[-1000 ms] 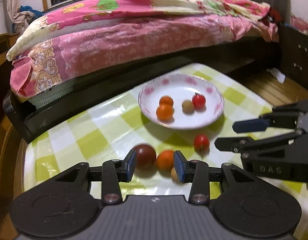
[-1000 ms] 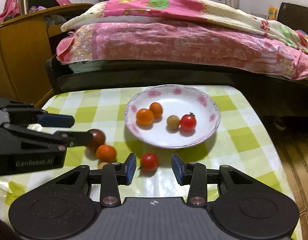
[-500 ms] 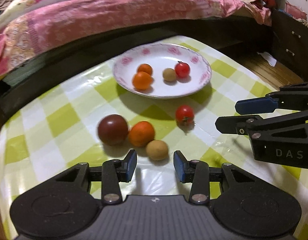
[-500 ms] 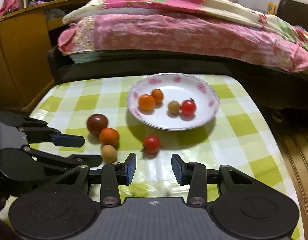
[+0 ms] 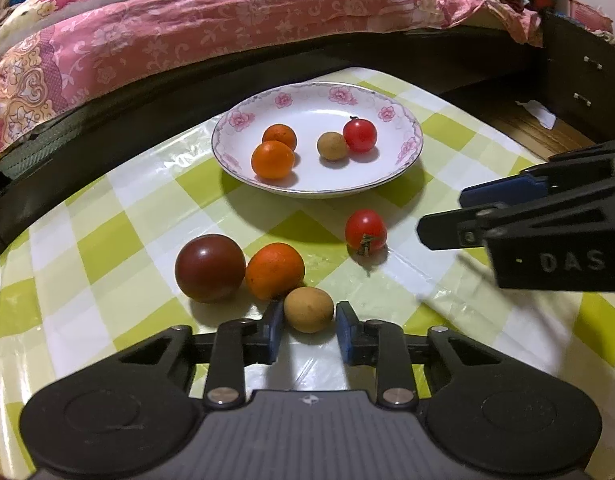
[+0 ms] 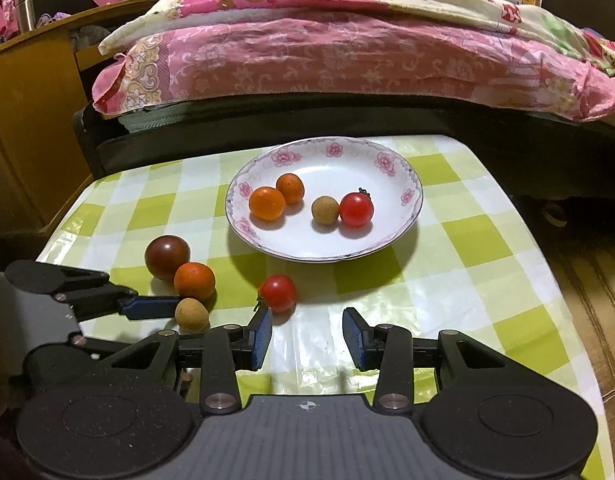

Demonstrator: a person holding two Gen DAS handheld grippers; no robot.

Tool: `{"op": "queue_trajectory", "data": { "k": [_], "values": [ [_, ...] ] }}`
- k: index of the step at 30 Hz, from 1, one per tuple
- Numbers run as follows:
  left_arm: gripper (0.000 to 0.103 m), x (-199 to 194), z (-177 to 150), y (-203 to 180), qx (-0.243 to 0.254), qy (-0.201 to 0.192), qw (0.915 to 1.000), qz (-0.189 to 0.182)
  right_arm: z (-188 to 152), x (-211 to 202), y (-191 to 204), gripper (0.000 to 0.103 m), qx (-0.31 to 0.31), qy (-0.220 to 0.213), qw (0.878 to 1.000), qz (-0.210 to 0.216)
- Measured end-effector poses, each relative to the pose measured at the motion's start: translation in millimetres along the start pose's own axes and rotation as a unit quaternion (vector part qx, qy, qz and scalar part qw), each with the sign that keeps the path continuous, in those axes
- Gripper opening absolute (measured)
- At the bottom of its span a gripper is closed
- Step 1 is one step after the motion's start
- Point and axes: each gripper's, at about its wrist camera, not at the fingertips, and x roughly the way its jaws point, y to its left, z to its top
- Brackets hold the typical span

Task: Organize fruits
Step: 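Withdraw both tools from the plate toward the remaining fruits, then close the right tool on the red cherry tomato while the left tool grasps the tan fruit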

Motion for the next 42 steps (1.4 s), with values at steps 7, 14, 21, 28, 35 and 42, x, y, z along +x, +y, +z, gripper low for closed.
{"op": "queue_trajectory", "data": {
  "k": [7, 14, 21, 28, 35, 42],
  "values": [
    [0.035, -5, -5, 7, -0.013, 0.0, 0.9998, -0.013, 4, 8, 0, 0.036, 0.008, -0.009, 0.999, 0.031],
    [0.035, -4, -6, 11, -0.018, -0.002, 0.9997, -0.018, 10, 31, 10, 0.036, -0.02, -0.007, 0.999, 0.041],
    [0.035, 1, -6, 7, -0.007, 0.001, 0.9998, -0.016, 9, 48, 4, 0.03, -0.021, 0.011, 0.999, 0.041],
    [0.035, 1, -4, 7, -0.009, 0.003, 0.9998, -0.019, 8, 49, 6, 0.024, -0.022, 0.015, 0.999, 0.047],
    [0.035, -3, -3, 6, -0.003, 0.003, 0.9998, -0.02, 8, 45, 3, 0.023, -0.016, 0.026, 0.998, 0.049],
    [0.035, -9, -4, 0, 0.009, 0.004, 0.9996, -0.025, -4, 24, 4, 0.023, -0.03, 0.062, 0.997, 0.04]
  ]
}}
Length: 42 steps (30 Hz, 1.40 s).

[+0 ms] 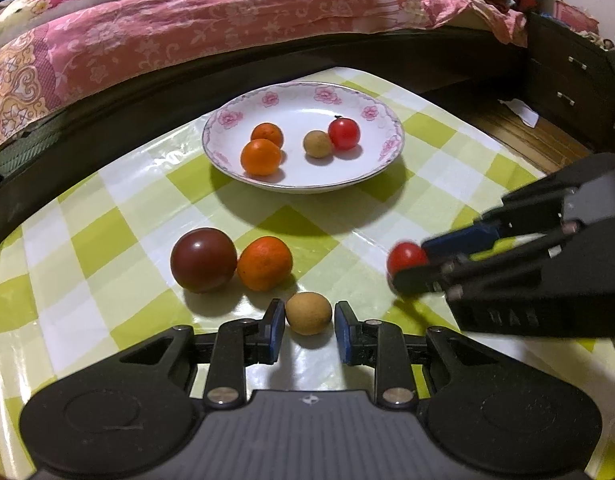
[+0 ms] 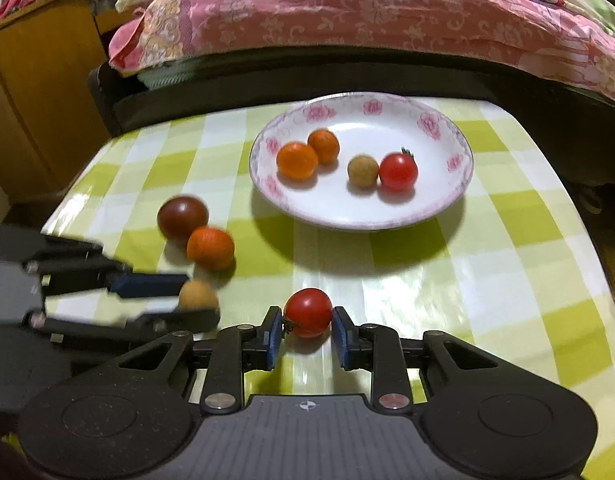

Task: Organize fruits
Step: 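Close the right tool on the red cherry tomato while the left tool grasps the tan fruit, then carry the cherry tomato and tan fruit with both tools over the plate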

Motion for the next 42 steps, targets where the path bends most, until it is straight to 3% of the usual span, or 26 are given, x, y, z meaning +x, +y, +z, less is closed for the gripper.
{"op": "queue_trajectory", "data": {
  "k": [7, 23, 33, 42],
  "values": [
    [0.035, 4, -4, -7, 0.02, 0.017, 0.9995, 0.016, -8, -1, 12, 0.023, -0.01, 0.04, 0.999, -0.025],
    [0.033, 10, 8, -21, 0.008, 0.044, 0.9965, 0.07, -8, -1, 11, 0.022, -0.008, 0.028, 0.999, -0.023],
    [0.033, -5, 16, -28, 0.017, 0.035, 0.996, 0.08, -9, -13, 8, 0.022, -0.004, 0.032, 0.999, -0.029],
    [0.032, -25, 39, -25, 0.022, 0.008, 0.9953, 0.094, 5, -32, 10, 0.022, -0.002, -0.001, 1.0, -0.03]
  ]
}}
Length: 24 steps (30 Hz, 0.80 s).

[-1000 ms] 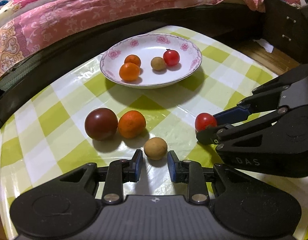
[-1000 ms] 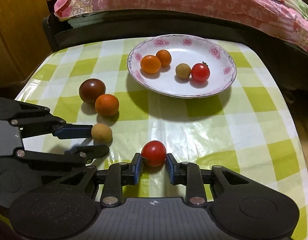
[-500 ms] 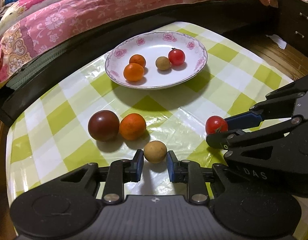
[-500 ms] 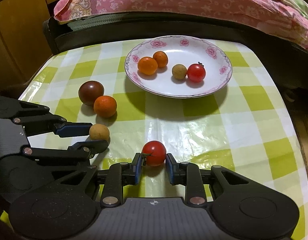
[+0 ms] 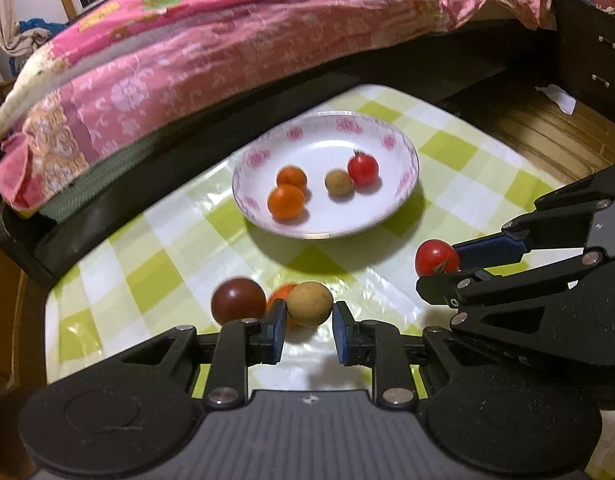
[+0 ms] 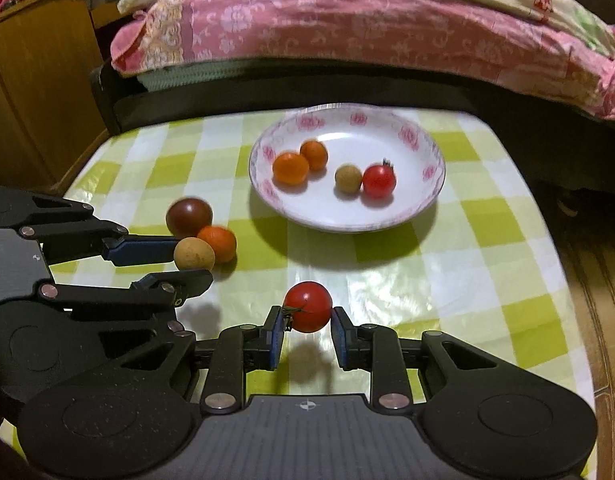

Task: Organize fruits
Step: 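Carry the cherry tomato and tan fruit with both tools over the plate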

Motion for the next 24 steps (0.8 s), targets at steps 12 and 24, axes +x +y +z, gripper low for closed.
{"op": "queue_trajectory", "data": {
  "k": [12, 24],
  "values": [
    [0.032, -3, 31, 6, 0.004, -0.029, 0.9996, 0.006, 21, -12, -15, 0.022, 0.028, -0.039, 0.999, -0.001],
    [0.032, 21, 59, 18, 0.002, -0.041, 0.9991, 0.01, 49, 4, -30, 0.023, 0.048, -0.055, 0.997, -0.005]
  ]
}}
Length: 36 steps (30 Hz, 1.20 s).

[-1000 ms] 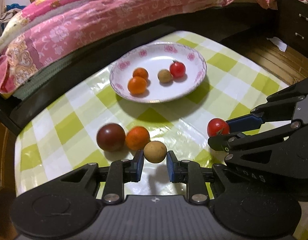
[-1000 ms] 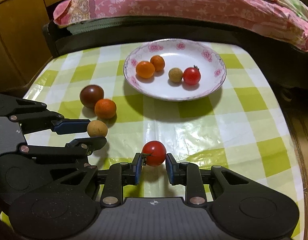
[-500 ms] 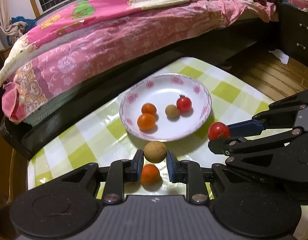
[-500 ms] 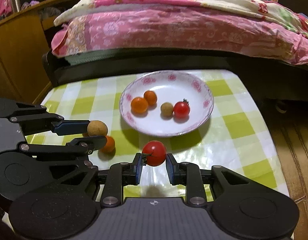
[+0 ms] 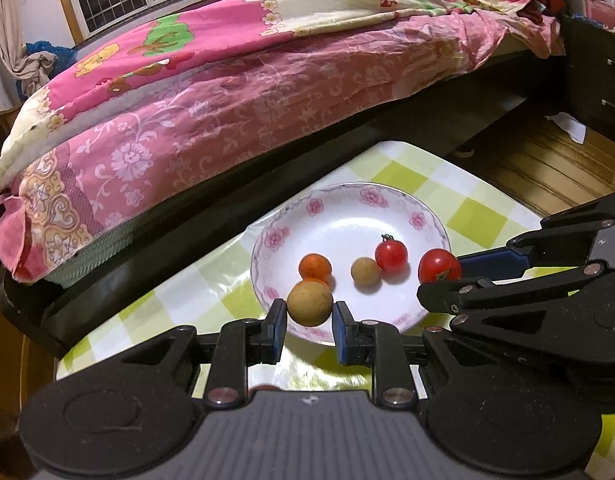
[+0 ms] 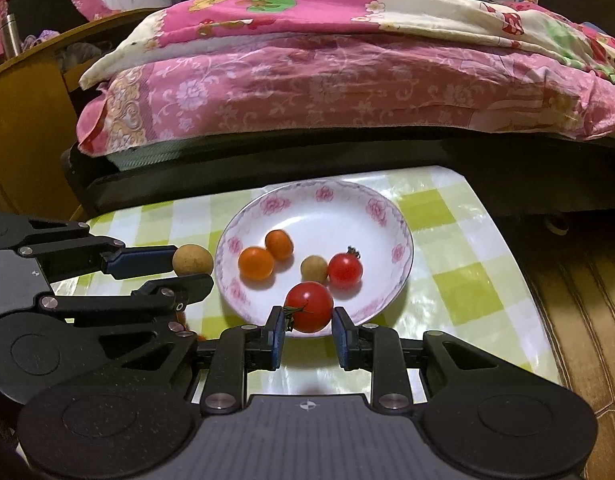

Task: Organize fruits
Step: 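Carry the cherry tomato and tan fruit with both tools over the plate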

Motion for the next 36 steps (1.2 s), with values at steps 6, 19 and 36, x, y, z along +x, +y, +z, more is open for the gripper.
{"op": "queue_trajectory", "data": {
  "k": [6, 19, 36],
  "values": [
    [0.031, 14, 5, 4, -0.006, 0.002, 1.0, 0.001, 7, 13, -6, 0.023, 0.009, 0.0, 1.0, -0.002],
    [0.031, 31, 10, 14, -0.013, 0.003, 0.9999, 0.003, 15, 35, -7, 0.024, 0.018, 0.002, 1.0, 0.004],
    [0.031, 60, 12, 20, -0.027, -0.004, 0.9993, -0.025, 17, 55, -24, 0.024, 0.047, -0.008, 0.999, 0.017]
  ]
}}
